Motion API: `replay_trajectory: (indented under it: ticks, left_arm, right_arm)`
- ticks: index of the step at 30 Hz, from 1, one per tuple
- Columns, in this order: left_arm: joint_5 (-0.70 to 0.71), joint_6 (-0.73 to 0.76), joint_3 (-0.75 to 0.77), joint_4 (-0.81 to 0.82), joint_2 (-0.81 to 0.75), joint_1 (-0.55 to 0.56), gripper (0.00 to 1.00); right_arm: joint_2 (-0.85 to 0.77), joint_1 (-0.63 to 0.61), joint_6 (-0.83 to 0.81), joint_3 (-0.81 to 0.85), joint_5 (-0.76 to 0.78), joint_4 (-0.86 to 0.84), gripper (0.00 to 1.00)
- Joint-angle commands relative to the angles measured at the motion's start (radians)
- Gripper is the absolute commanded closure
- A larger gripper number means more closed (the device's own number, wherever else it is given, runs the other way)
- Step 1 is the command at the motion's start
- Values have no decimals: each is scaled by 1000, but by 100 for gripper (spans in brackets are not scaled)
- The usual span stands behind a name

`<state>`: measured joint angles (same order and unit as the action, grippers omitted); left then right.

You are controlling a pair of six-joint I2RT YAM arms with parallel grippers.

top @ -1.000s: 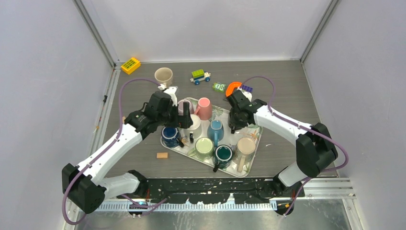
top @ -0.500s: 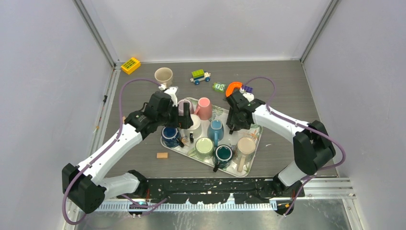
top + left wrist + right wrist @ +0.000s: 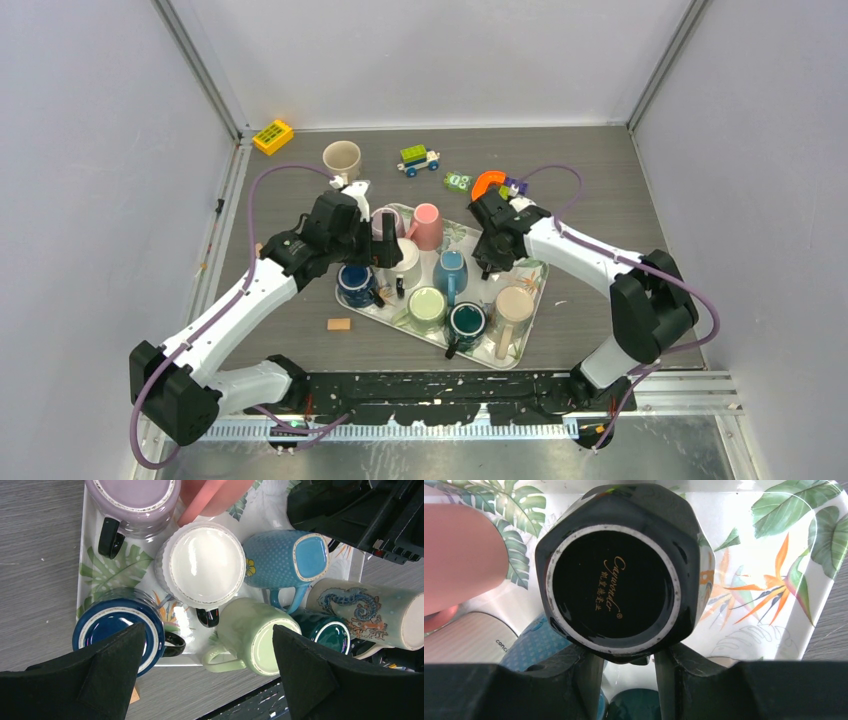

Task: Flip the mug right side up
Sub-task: Turn over the cup on the tray.

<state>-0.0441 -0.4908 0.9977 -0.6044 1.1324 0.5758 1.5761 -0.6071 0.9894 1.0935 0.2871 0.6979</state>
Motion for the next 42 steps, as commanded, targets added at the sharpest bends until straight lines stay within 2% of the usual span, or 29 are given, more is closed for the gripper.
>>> replay_trajectory:
  ticks: [1,11,19,22,24,29,30,42]
  left_arm:
    - [7,0,-1,-1,-16,-2,0]
    - [-10,-1,-5,6,-19,-2,0]
    - [-18,-6,-11,12,-21,-3,0]
    - [-17,-8,-10,12,-22,-3,0]
    - [-19,-8,-8,11,-20,-2,0]
    - [-26,-19,1,9,-22,-3,0]
    - [-28,-24,4,8,-22,-2,0]
    - [-90,-169,36,95,-33,-5,0]
  right_arm:
    - [-35,15,49,-30,134,-24,57]
    - [-78,9,29,-101,164,-67,64]
    - [-53,-4,-11,-105,191,-93,65]
    - [-50,-5,-17,-105,198,-99,69]
    - [-51,-4,-25,-106,201,-102,74]
    - [-69,-10,-59,-104,201,-108,98]
    - [-78,-10,-68,-101,205,-106,99]
    - [-228,-11,-189,-43,222,-130,99]
